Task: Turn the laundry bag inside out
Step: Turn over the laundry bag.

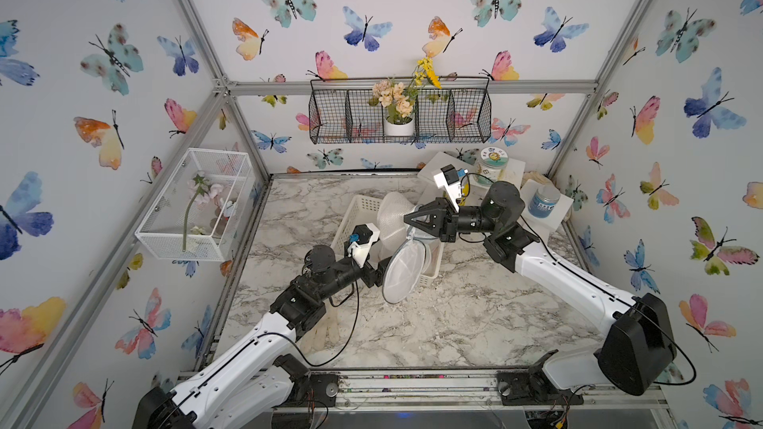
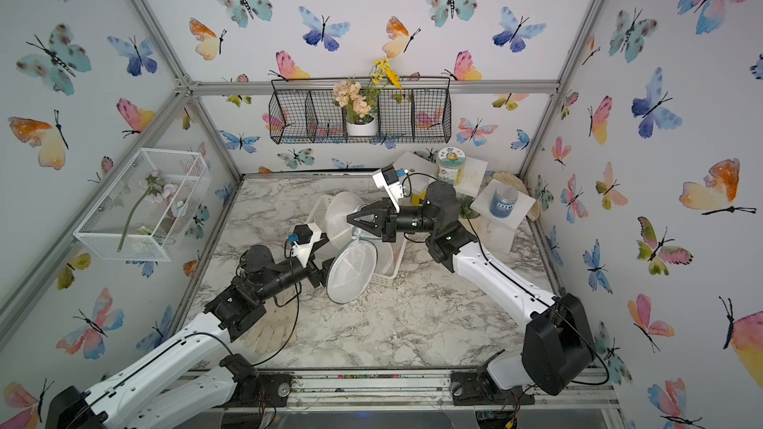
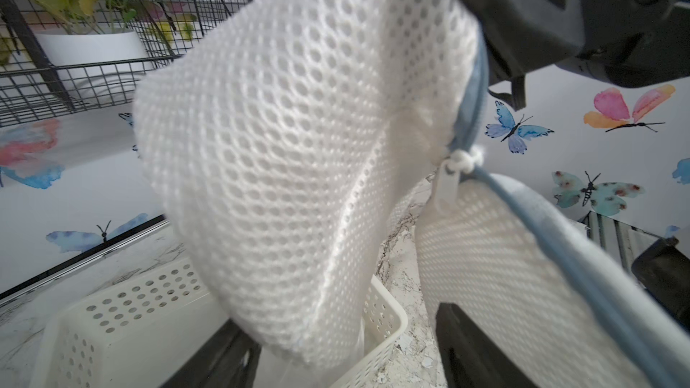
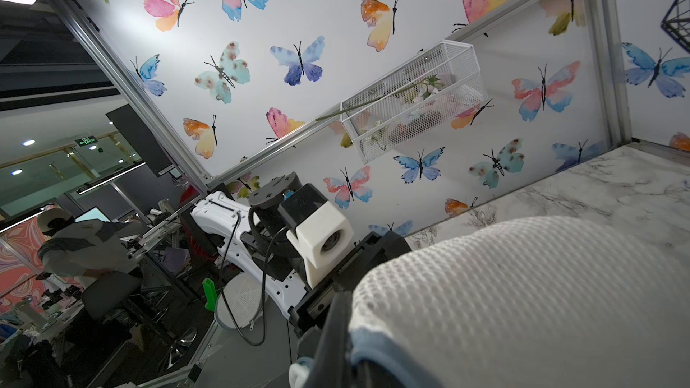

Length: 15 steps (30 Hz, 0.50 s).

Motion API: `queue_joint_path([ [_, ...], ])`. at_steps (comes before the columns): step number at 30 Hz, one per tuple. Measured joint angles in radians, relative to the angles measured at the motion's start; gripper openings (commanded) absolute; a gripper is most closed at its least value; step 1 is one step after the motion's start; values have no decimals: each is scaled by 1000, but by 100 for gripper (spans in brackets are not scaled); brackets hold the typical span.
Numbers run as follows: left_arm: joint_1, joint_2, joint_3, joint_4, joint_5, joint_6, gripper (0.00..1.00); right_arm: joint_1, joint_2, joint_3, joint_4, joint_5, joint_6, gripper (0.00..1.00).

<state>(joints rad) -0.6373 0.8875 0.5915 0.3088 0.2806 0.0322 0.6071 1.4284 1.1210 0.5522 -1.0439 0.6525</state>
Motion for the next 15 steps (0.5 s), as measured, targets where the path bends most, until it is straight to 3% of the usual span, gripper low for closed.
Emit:
queue_joint_path([
  [4,0,0,-9,66,-38,0,70,0,-1,-14,34,-2,21,2],
  [8,0,16,-14,126,-47,1,53,0,-1,-23,48,-5,37,2],
  [15,0,51,-15,179,-66,14,8,0,-4,-30,65,0,50,2],
])
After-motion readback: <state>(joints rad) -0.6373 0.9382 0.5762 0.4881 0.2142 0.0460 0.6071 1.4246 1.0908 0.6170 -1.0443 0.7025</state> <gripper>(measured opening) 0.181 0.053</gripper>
